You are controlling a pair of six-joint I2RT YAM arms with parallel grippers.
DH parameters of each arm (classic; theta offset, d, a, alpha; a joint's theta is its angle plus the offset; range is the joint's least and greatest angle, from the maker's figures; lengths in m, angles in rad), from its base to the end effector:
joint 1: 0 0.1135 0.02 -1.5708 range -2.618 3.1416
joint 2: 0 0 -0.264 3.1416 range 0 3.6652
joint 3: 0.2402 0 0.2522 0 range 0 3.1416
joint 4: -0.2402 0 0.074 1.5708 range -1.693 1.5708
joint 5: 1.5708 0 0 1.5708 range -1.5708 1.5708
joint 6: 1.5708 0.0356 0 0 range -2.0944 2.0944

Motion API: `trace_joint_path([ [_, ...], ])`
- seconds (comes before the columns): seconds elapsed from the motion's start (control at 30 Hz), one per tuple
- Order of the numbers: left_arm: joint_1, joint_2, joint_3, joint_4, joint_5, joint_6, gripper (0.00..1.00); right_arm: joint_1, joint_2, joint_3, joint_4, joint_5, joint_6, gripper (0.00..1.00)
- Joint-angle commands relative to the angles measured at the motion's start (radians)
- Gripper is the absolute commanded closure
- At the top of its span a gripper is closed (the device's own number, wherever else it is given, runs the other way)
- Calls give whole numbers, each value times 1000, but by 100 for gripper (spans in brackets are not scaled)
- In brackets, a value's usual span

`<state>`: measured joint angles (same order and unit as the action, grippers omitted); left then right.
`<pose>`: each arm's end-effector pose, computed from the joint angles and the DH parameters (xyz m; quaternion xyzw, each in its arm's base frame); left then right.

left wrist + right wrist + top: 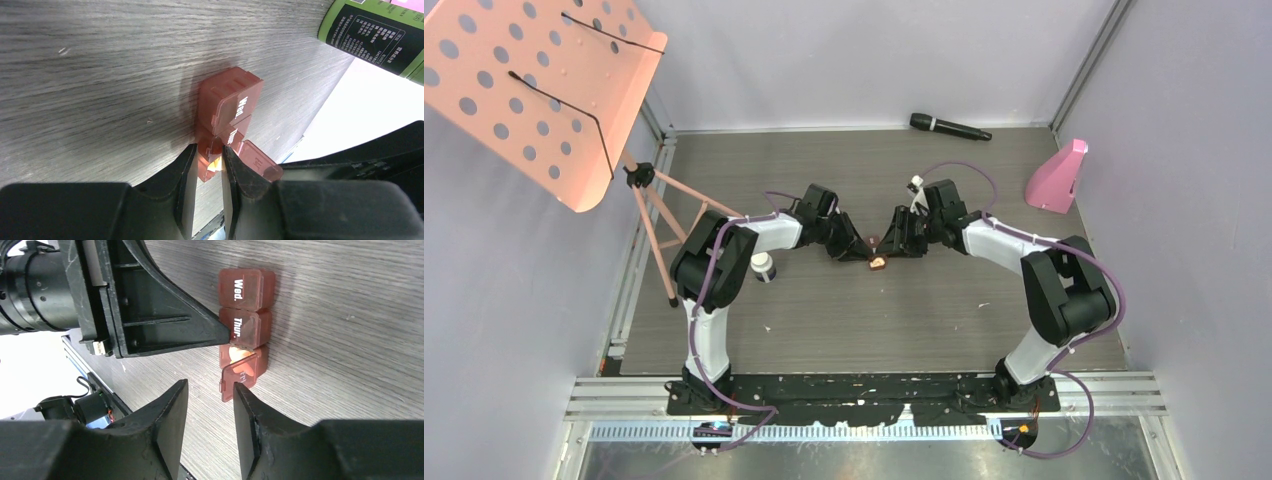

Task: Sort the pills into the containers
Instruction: Adjust the pill in the pill container.

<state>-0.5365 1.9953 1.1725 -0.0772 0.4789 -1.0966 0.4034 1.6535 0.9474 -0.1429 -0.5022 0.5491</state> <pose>0.3397 -0.2211 0.1326 -0.1785 0.9032 -0.3864 0.0557 0.3029 0.1479 0.1843 -0.0215 0.9102 0.3634 0.1974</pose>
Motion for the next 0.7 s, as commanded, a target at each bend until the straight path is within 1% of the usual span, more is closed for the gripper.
trace_joint_path([
  [0.0,2,33,12,-22,-21,3,76,-3,7,10,53,-64,7,60],
  [0.07,3,34,13,-22,-19,1,76,-2,20,11,69,-85,12,64],
  [0.1,3,33,13,-22,-18,2,76,-2,23,8,84,-99,16,64],
  [0.23,3,37,14,-21,-17,2,76,-2,28,-12,131,-123,31,58],
  [0.37,4,38,14,-19,-15,3,76,-2,58,-22,138,-127,50,57],
  [0.43,5,39,13,-18,-15,0,76,-2,76,-28,173,-123,58,59],
  [0.5,4,39,12,-18,-16,0,76,-2,91,-25,177,-108,66,63],
  [0.53,6,39,12,-18,-16,-1,76,-2,104,-20,162,-102,66,66],
  [0.67,7,40,10,-17,-15,-2,76,-2,133,9,95,-37,59,73],
])
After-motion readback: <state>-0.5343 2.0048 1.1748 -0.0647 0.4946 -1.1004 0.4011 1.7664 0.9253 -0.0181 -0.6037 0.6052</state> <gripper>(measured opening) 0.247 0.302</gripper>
